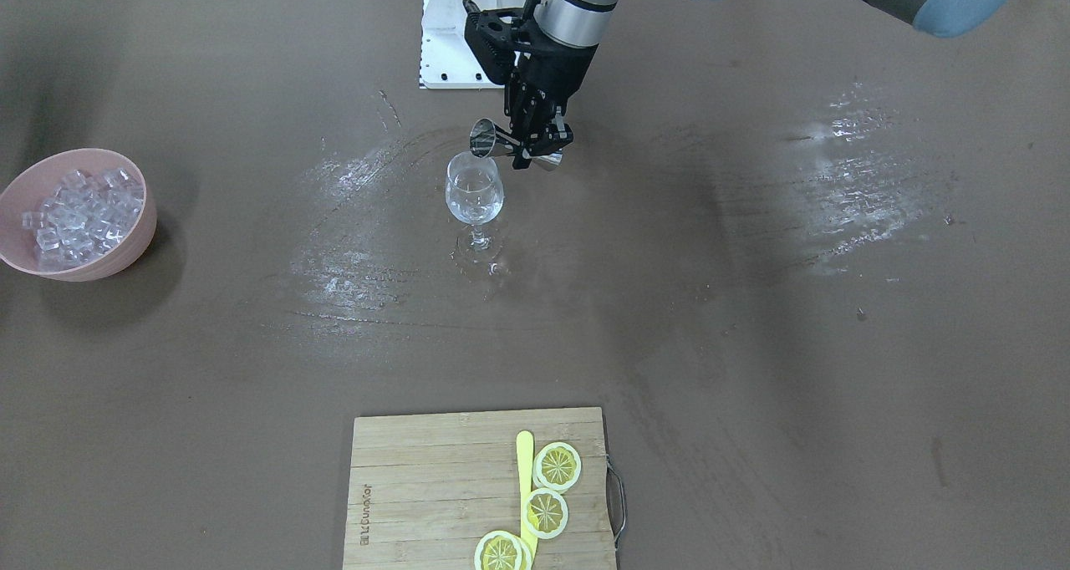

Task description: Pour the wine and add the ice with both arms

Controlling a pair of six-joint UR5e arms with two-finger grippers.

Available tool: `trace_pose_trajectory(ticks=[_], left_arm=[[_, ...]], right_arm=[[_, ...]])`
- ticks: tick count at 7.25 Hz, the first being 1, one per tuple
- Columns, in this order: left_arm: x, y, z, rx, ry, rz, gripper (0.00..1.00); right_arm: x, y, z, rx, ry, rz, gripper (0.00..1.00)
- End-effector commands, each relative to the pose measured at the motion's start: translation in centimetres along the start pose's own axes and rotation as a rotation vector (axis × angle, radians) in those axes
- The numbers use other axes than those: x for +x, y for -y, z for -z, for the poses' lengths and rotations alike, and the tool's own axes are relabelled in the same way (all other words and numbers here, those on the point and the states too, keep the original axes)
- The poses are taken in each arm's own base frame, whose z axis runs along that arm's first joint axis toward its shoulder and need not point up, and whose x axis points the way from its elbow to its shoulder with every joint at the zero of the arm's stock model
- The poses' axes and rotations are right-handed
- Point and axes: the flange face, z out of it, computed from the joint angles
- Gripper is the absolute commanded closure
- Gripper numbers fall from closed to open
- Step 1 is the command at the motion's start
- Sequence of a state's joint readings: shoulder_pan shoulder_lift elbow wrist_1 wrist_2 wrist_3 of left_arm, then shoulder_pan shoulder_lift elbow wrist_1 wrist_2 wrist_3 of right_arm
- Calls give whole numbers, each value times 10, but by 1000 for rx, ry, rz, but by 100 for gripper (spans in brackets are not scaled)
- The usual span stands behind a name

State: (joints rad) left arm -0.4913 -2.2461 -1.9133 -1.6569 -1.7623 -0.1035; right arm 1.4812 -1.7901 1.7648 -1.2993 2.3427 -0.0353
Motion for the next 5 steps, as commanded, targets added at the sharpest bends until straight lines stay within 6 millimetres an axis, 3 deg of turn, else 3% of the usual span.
trace_pose_trajectory(ticks=[1, 5], left_arm=[[-1, -1, -2, -14, 2, 3, 100], [-3, 2, -2, -42, 9, 10, 100]], right_arm=[[0, 0, 0, 0, 3, -1, 0], [1, -1, -1, -2, 6, -3, 0]])
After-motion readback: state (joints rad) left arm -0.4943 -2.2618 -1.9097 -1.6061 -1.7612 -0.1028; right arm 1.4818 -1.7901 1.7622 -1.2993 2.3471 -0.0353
